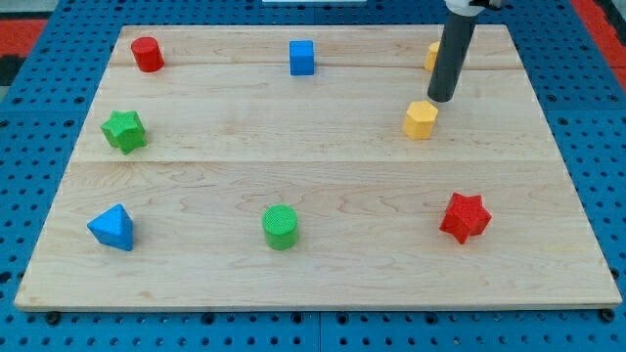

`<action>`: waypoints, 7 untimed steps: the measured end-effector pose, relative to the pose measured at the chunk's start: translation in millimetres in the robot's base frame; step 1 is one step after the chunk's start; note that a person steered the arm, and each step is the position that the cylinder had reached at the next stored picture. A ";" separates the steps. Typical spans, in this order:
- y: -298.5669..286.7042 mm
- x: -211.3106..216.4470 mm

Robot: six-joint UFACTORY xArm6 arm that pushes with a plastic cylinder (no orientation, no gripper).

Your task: Move the yellow hexagon and green circle to the left of the red star

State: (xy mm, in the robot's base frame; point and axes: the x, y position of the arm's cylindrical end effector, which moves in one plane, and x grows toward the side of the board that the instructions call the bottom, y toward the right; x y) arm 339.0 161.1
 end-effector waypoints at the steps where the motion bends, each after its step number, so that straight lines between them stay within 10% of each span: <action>1: 0.7 1.3; 7: -63.8 98.7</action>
State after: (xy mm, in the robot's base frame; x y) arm 437.7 97.4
